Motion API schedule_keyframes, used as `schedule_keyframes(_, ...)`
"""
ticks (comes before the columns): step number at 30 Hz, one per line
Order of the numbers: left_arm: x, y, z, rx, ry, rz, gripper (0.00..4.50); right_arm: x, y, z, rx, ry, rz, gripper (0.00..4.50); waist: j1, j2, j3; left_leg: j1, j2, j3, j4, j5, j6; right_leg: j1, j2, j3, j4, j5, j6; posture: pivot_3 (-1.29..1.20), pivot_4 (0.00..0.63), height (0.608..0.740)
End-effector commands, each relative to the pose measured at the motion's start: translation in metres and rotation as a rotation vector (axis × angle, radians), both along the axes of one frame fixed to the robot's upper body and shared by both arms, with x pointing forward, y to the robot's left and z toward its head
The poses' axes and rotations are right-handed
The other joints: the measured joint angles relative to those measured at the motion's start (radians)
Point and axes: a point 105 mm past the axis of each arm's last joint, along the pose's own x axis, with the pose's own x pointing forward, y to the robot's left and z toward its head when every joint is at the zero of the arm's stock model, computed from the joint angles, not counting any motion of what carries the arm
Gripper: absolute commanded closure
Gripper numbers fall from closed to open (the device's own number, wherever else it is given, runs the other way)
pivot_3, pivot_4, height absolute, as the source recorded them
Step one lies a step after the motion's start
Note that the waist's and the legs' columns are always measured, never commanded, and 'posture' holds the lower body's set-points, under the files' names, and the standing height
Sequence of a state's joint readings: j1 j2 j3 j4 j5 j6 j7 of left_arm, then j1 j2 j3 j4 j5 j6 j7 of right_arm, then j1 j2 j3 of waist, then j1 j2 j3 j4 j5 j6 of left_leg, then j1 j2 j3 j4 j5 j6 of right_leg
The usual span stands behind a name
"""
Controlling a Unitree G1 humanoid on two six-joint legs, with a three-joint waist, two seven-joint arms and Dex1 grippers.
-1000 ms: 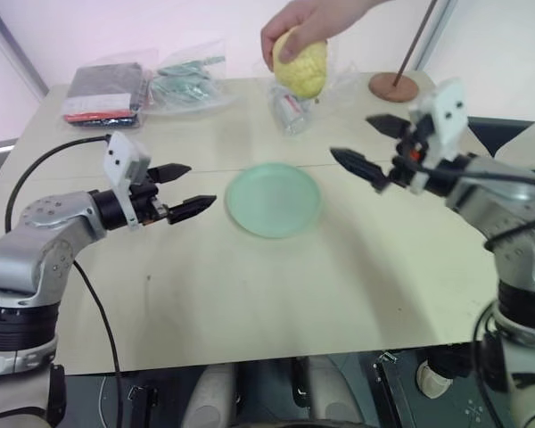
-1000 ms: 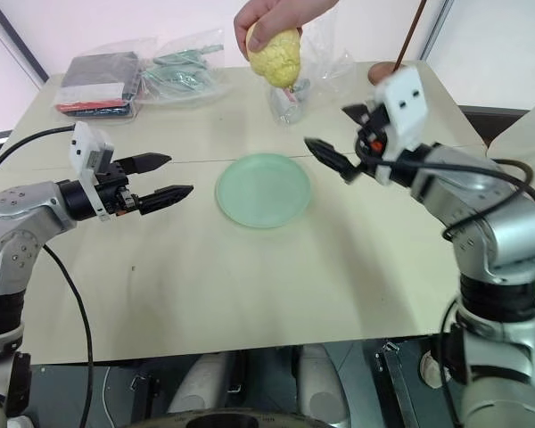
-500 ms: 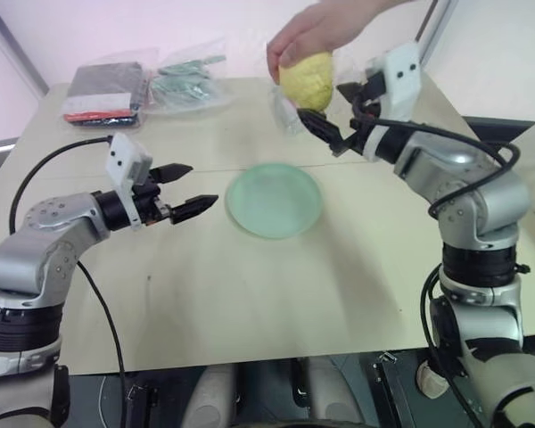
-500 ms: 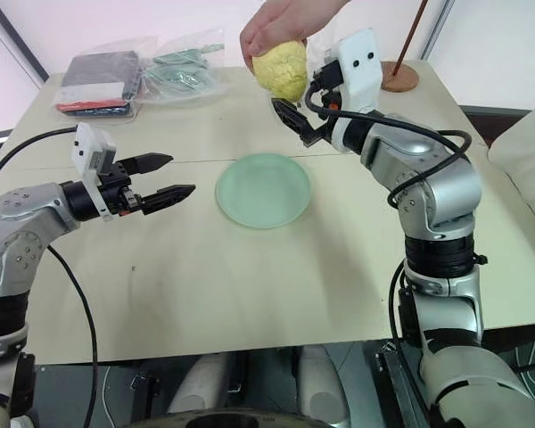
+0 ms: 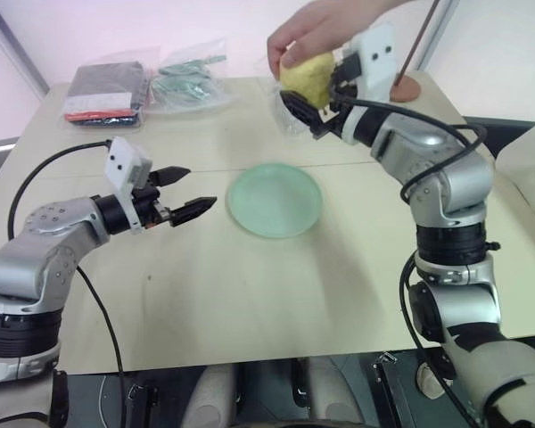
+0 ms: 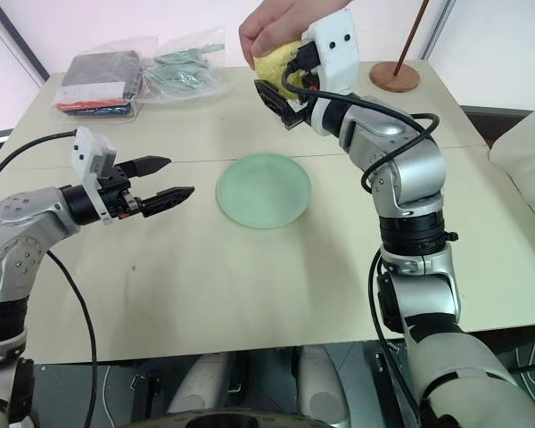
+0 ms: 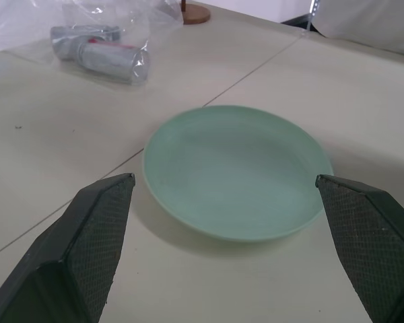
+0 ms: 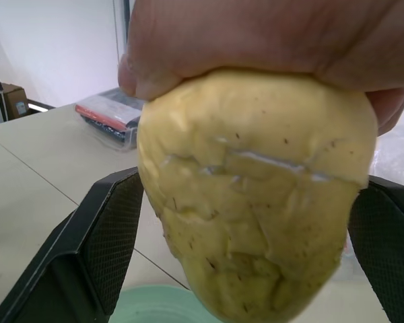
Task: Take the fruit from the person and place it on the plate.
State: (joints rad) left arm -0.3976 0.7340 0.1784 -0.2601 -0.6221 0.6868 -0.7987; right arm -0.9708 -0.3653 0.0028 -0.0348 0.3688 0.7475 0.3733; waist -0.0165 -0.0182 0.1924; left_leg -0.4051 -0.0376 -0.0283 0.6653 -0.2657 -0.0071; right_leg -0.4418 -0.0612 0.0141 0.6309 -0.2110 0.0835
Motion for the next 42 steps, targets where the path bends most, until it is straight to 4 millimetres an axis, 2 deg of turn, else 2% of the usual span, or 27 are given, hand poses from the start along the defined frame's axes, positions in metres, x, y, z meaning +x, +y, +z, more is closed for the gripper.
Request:
schedule_keyframes(1, -0.004, -0.002, 0.013, -0.004, -0.061, -0.010, 0.00, -0.008, 0.006, 0.026, 0.018, -0.096, 0.020, 1.28, 0.000, 0.000, 0.000, 0.000, 0.000, 0.000, 0.000, 0.000, 0.000, 0.000, 0.000, 0.000, 0.000, 0.000, 0.000, 0.00, 0.150, 0.740)
schedule_keyframes(2, -0.004, -0.002, 0.013, -0.004, -0.061, -0.011, 0.00, -0.008, 0.006, 0.026, 0.017, -0.096, 0.020, 1.56, 0.000, 0.000, 0.000, 0.000, 0.000, 0.000, 0.000, 0.000, 0.000, 0.000, 0.000, 0.000, 0.000, 0.000, 0.000, 0.00, 0.150, 0.740)
schedule_keyframes(17, -0.003, -0.003, 0.012, -0.004, -0.058, -0.021, 0.00, -0.010, 0.006, 0.025, 0.009, -0.097, 0.024, 1.57, 0.000, 0.000, 0.000, 0.000, 0.000, 0.000, 0.000, 0.000, 0.000, 0.000, 0.000, 0.000, 0.000, 0.000, 0.000, 0.00, 0.150, 0.740)
schedule_keyframes(20, -0.004, -0.002, 0.012, -0.002, -0.056, -0.022, 0.00, -0.014, 0.008, 0.019, -0.006, -0.082, 0.049, 1.57, 0.000, 0.000, 0.000, 0.000, 0.000, 0.000, 0.000, 0.000, 0.000, 0.000, 0.000, 0.000, 0.000, 0.000, 0.000, 0.00, 0.150, 0.740)
schedule_keyframes(23, -0.003, 0.001, 0.012, 0.002, -0.055, -0.013, 0.00, -0.019, 0.015, -0.012, -0.037, -0.003, 0.088, 1.57, 0.000, 0.000, 0.000, 0.000, 0.000, 0.000, -0.001, 0.000, 0.000, 0.000, 0.000, 0.000, 0.000, 0.000, 0.000, 0.00, 0.150, 0.740)
schedule_keyframes(26, -0.002, 0.008, 0.009, 0.025, -0.041, 0.005, 0.00, -0.023, 0.028, -0.056, -0.031, 0.100, 0.097, 1.57, 0.000, 0.000, 0.000, 0.000, 0.000, 0.000, -0.001, 0.000, 0.000, 0.000, 0.000, 0.000, 0.000, 0.000, 0.000, 0.00, 0.150, 0.740)
schedule_keyframes(30, -0.004, 0.010, 0.005, 0.056, -0.015, -0.011, 0.00, -0.026, 0.038, -0.091, -0.025, 0.183, 0.102, 1.57, -0.003, 0.001, 0.001, 0.000, 0.000, 0.000, -0.001, 0.000, 0.000, -0.001, 0.000, 0.001, 0.001, 0.000, 0.000, 0.00, 0.150, 0.740)
schedule_keyframes(36, -0.012, 0.011, -0.009, 0.119, 0.059, -0.082, 0.00, -0.023, 0.044, -0.123, -0.056, 0.248, 0.091, 1.57, -0.003, 0.001, 0.000, 0.000, 0.000, 0.000, -0.001, 0.000, 0.000, -0.001, 0.001, 0.000, 0.000, 0.000, 0.000, 0.00, 0.150, 0.740)
schedule_keyframes(42, -0.014, 0.016, -0.018, 0.174, 0.101, -0.107, 0.00, -0.017, 0.043, -0.140, -0.091, 0.279, 0.065, 1.57, -0.002, 0.001, 0.001, 0.000, 0.000, 0.000, -0.001, 0.000, 0.000, -0.001, 0.002, 0.000, 0.000, 0.000, 0.000, 0.00, 0.150, 0.740)
